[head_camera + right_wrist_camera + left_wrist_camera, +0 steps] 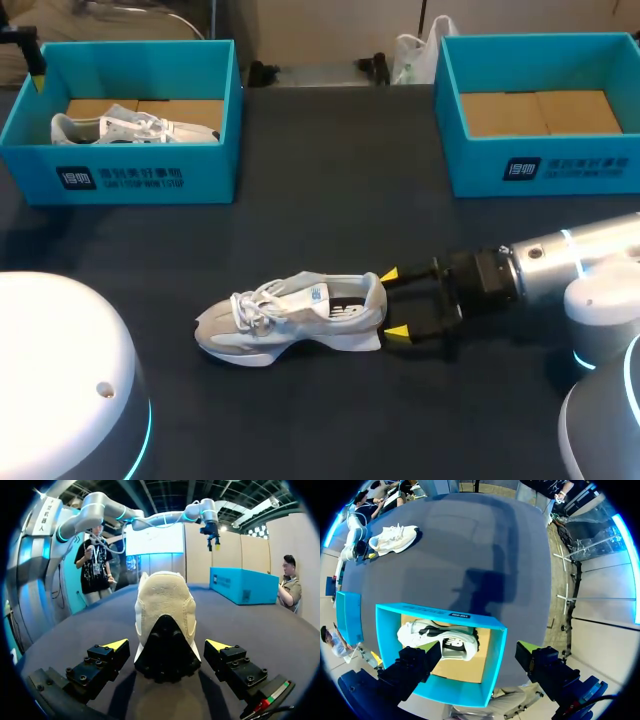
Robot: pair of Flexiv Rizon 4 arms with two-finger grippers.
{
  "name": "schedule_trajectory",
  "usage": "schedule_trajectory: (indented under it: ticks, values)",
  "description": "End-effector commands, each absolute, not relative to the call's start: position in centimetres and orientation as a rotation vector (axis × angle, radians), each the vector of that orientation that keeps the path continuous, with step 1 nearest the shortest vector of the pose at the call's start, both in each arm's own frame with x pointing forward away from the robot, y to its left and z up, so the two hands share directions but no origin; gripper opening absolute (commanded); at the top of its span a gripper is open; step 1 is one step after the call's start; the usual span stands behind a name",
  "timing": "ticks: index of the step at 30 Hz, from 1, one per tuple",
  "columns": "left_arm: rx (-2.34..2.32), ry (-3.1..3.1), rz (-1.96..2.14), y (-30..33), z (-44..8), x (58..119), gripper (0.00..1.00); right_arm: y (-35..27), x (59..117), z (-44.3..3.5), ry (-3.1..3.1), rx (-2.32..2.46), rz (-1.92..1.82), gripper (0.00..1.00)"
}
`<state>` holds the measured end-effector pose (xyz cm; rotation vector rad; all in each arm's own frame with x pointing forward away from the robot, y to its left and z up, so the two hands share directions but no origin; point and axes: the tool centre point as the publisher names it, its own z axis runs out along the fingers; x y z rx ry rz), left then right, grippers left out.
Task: Take the shoe out of the shoebox, open the shoe tongue, remove and reinsert the insole, then place the shoe into the shoebox
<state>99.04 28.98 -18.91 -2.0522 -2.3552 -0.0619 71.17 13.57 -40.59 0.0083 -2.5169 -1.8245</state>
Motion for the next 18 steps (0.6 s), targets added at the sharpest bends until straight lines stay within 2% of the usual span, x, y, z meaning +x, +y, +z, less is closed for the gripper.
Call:
schedule_trajectory:
  ticks: [1, 18]
  values:
    - [-2.055, -2.356, -0.067, 29.0, -18.9, 98.9, 1.0, 14.2, 71.4, -40.6, -2.522, 0.011, -1.814, 1.0]
    - [-2.055, -2.356, -0.067, 29.0, -18.9, 98.9, 1.0, 15.4, 71.7, -41.0, -2.524, 0.036, -1.791, 1.0]
